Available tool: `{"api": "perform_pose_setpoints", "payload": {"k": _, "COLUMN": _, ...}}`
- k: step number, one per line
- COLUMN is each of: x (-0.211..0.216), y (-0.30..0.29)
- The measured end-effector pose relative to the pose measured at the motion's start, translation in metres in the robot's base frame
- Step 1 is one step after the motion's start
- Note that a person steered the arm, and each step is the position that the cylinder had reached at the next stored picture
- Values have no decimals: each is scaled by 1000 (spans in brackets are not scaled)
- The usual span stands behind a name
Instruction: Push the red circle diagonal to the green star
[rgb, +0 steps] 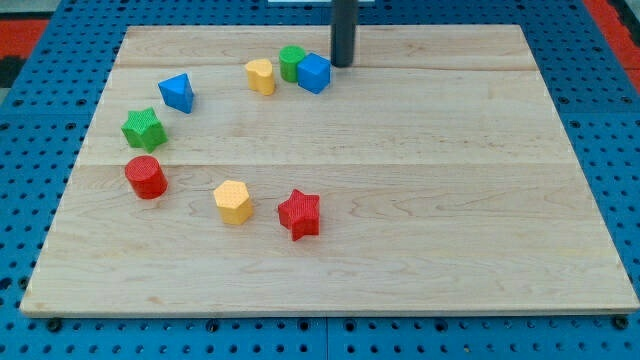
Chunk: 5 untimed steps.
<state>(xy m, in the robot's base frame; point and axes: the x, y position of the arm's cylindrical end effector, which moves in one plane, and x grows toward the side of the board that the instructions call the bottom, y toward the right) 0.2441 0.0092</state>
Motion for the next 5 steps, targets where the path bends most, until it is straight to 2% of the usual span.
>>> {"api": "perform_pose_setpoints", "payload": {"k": 1, "x": -18, "y": -47}}
{"api": "perform_pose_setpoints", "payload": {"k": 3, "x": 21, "y": -45}}
{"api": "perform_pose_setpoints", "payload": {"k": 4, "x": 14, "y": -43}}
{"api": "perform_pose_setpoints", "payload": {"k": 5, "x": -16, "y": -1}}
